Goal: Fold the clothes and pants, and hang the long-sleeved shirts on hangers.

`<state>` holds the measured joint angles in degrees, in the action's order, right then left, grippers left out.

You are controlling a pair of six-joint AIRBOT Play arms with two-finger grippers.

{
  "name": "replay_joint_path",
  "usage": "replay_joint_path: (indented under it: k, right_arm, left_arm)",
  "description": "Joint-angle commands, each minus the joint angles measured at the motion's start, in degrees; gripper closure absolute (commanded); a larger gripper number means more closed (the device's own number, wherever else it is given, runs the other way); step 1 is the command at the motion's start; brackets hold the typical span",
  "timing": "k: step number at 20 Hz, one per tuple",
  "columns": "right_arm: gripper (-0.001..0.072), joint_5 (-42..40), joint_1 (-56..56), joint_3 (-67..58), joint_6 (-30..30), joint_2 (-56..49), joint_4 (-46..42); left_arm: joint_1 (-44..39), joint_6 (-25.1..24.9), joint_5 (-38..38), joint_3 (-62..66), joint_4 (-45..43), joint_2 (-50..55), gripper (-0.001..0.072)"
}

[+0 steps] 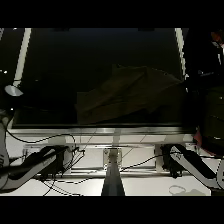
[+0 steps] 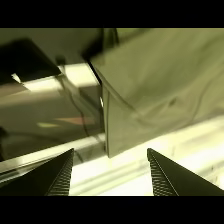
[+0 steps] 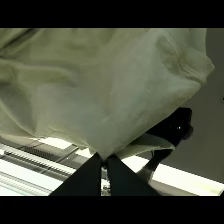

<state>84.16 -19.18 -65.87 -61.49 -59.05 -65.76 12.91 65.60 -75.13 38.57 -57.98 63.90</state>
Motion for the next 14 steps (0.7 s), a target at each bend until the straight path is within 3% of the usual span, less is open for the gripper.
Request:
replay_joint_path:
  k: [1,5,7,10,11,12,14]
  right_arm:
    - [0.0700,-0.2,0.0,0.0,-0.8,0.1,0.0]
    - [0.0700,0.0,0.0,0.0,-1.0,0.1,0.0]
    - [0.0700,0.0,0.0,0.0,-2.0,0.1,0.0]
    - [0.0700,0.0,0.0,-0.1,-2.3,0.1,0.0]
    - [0.0699,0.0,0.0,-0.1,-2.3,0.1,0.1]
    - [0.0700,-0.1,0.0,-0.1,-2.3,0.1,0.1]
    - [0.0700,-0.2,0.0,-0.1,-2.3,0.1,0.2]
  left_arm:
    - [-2.6,-4.8,-1.0,-1.7,1.3,8.3,0.0172]
    - [-2.5,-10.6,-3.3,-1.8,1.3,16.2,0.0178]
    - [-2.6,-13.5,-4.6,-1.9,1.7,18.8,0.0221]
    - [-3.5,-18.5,-3.7,-1.9,7.5,21.6,0.0237]
    - [-4.0,-20.2,-2.3,-1.9,9.0,22.0,0.0339]
    - [-4.5,-21.2,-0.4,-1.9,10.3,22.1,0.0513]
    - [-4.9,-21.6,1.4,-1.6,13.8,22.0,0.0696]
